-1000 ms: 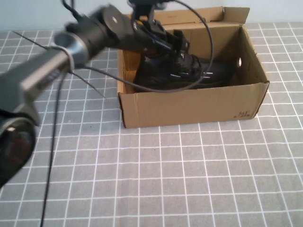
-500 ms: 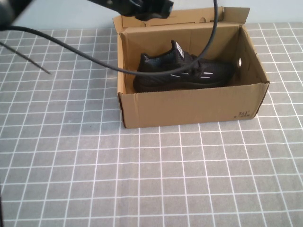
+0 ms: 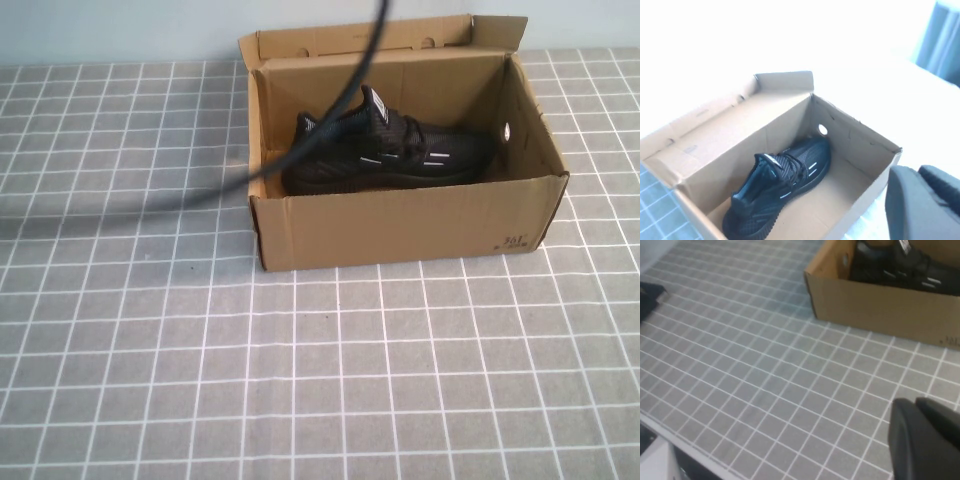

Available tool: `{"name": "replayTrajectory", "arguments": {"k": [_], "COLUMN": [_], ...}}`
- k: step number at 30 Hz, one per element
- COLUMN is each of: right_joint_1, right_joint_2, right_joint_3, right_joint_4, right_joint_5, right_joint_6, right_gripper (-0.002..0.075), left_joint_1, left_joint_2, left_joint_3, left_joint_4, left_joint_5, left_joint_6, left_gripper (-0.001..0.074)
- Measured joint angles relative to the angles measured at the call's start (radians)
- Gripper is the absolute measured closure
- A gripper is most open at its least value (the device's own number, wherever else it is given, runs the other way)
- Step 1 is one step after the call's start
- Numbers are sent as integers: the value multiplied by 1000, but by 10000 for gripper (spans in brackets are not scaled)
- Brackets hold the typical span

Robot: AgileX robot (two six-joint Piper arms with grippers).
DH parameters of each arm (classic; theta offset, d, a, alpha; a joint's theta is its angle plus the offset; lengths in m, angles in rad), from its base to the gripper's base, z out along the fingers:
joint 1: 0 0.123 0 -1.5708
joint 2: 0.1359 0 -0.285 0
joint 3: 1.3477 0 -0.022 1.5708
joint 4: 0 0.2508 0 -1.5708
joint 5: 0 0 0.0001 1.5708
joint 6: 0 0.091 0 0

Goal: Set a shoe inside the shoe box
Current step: Place the shoe in the shoe box

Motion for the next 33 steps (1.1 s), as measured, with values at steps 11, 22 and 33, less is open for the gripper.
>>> {"name": "replayTrajectory", "arguments": {"k": [11, 22, 33], "right_joint_1": [0, 0, 0], "right_joint_2": [-280, -368, -368], "right_joint_3": [236, 357, 485], "right_joint_4": [113, 132, 160], "right_joint_5": [2, -214, -462], "right_joint_6": [-68, -86, -185], "right_gripper": [742, 742, 742], "left_joint_1": [0, 0, 0], "left_joint_2": [-724, -1335, -1383], "left_joint_3": [866, 1429, 1761], "left_joint_4": [2, 1, 1], "left_joint_5": [-455, -727, -776], "left_joint_6": [6, 4, 4], "left_gripper": [735, 735, 735]}}
